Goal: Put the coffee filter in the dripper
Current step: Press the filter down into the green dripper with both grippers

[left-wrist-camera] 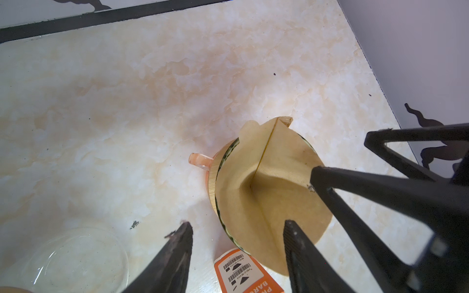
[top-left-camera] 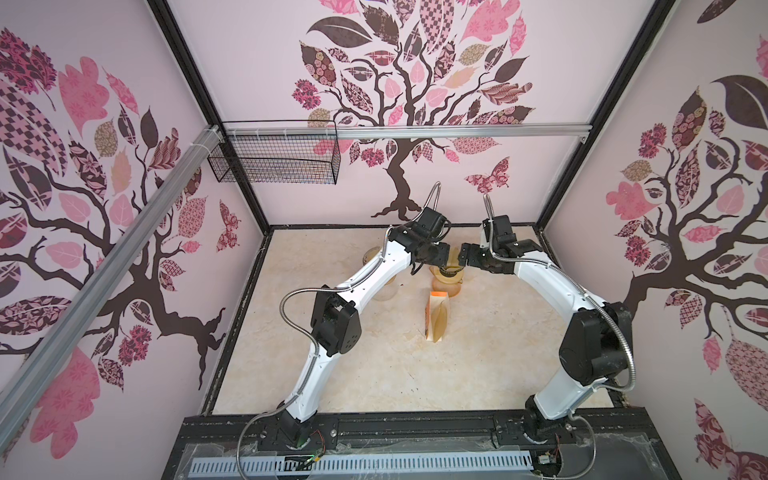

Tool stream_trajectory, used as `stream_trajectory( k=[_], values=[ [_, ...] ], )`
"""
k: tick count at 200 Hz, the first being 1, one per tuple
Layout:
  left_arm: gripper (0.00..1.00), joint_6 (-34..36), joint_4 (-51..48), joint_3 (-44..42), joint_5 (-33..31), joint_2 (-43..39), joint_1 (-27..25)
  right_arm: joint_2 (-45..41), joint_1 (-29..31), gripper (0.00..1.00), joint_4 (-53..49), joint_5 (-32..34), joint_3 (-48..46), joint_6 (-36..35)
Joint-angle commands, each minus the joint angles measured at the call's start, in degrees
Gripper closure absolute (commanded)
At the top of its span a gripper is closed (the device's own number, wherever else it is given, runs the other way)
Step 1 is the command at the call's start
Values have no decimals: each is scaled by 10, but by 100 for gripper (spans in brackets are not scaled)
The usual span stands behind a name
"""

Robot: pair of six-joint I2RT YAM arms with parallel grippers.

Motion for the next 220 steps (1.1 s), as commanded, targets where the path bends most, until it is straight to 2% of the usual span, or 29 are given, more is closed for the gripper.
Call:
stream_trajectory(
  k=[1,220],
  values=[
    [40,9,-6,22,-10,15,-2,26,-5,5,-3,15,15,-9],
    [40,10,-11,15,-10,37,-2,58,-7,5,-2,26,18,-8]
  ],
)
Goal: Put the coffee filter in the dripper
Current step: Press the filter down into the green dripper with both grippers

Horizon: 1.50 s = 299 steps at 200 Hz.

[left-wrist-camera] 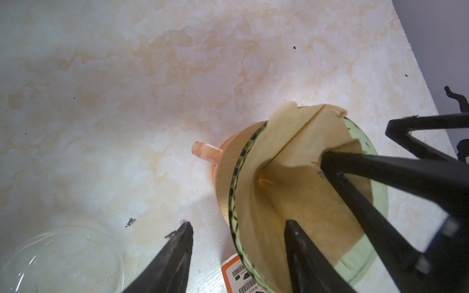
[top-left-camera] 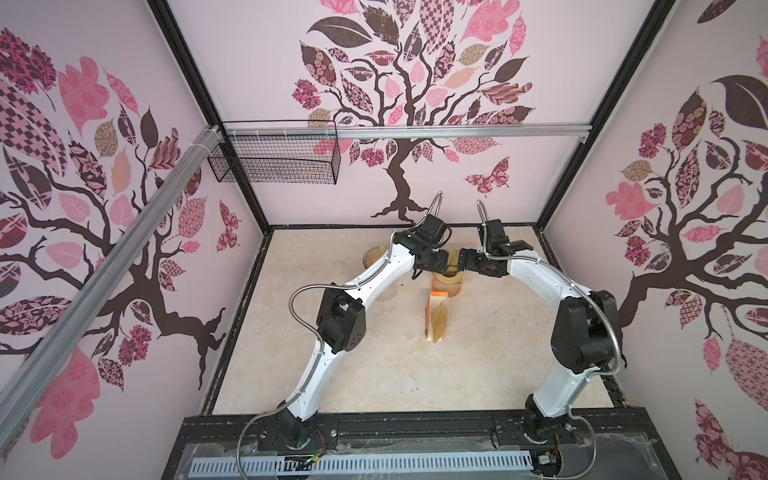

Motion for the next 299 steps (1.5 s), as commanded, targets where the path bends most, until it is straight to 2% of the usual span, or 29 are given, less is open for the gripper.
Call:
stream_trajectory(
  k=[1,48,101,180,299],
  values=[
    [41,8,-1,15,-6,1,-2,12,-4,5,-3,10,18,-7],
    [40,9,0,15,-6,2,-1,3,-4,4,1,3,17,-5],
    [41,7,1,14,-2,0,-1,-52,-4,0,11,-7,9,-1],
    [41,7,8,15,4,-13,-1,-110,-4,0,25,-10,-6,7],
    [40,-1,27,19,12,-56,-1,-145,-4,0,39,-10,-35,12]
  ],
)
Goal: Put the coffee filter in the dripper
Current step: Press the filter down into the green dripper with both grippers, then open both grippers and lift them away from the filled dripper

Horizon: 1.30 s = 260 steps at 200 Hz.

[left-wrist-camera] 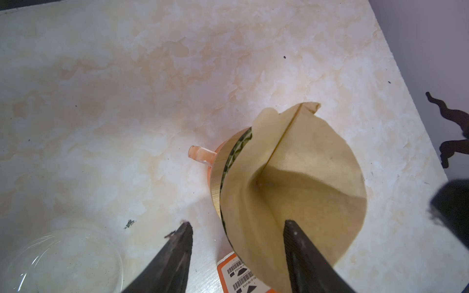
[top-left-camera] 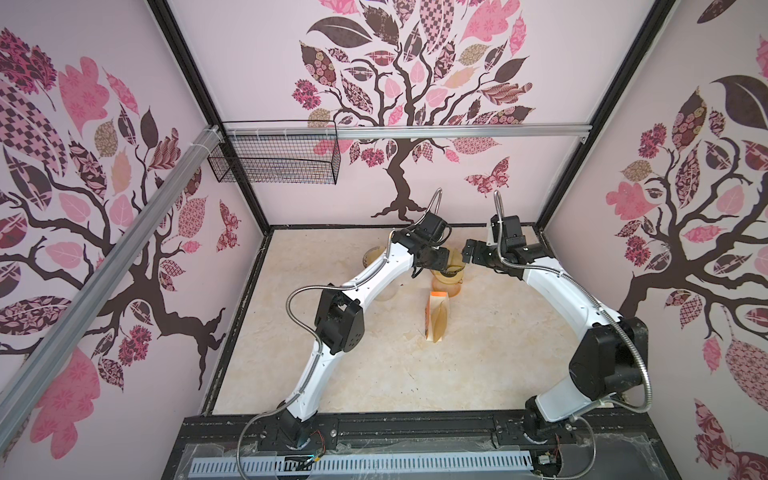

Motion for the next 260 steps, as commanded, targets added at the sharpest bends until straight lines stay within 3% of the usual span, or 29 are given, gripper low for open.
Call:
stream_trajectory(
  k=[1,87,119,164,218,260],
  values=[
    [40,1,20,19,2,-38,-1,-31,-3,0,10,0,-3,3],
    [40,-1,21,32,8,-61,-1,-44,-3,0,17,-1,-12,3],
    [40,-7,41,18,9,-104,-8,-61,-3,0,30,-3,-20,6],
    [36,-32,186,-186,-4,-277,-11,-114,-3,0,67,-18,-48,14],
    [13,-32,229,-368,-51,-449,-3,-170,-3,0,86,-29,-82,43],
    [2,-27,214,-496,-89,-593,21,-216,-3,0,119,-41,-126,56]
  ],
)
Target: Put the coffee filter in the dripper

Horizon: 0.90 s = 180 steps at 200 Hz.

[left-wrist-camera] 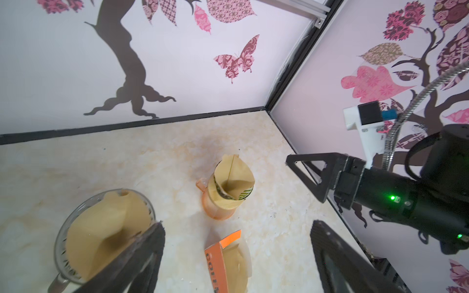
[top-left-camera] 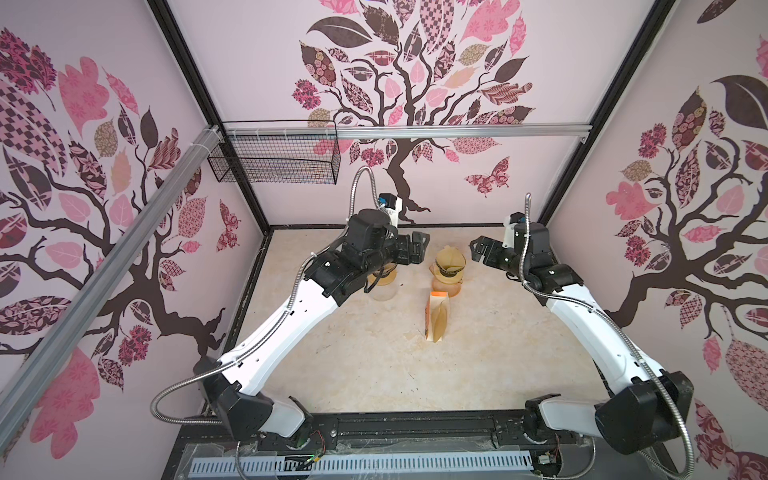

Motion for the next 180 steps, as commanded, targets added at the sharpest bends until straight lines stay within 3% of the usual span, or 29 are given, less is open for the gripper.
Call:
stream_trajectory(
  k=[1,30,74,128,148,180],
  values=[
    [2,6,-2,-68,-37,-77,15,-44,-3,0,28,-12,-15,14],
    [2,-1,-38,-159,-93,-188,51,-60,-3,0,33,4,-38,22],
    [2,-12,-50,-313,-261,-327,70,-117,-3,0,105,43,-127,35],
    [2,44,137,-510,-456,-399,86,-157,-3,0,192,133,-224,-6],
    [2,46,200,-550,-457,-385,132,-172,-3,0,259,147,-280,-34],
    [2,51,284,-594,-393,-318,246,-187,-2,0,310,194,-317,-66]
  ],
)
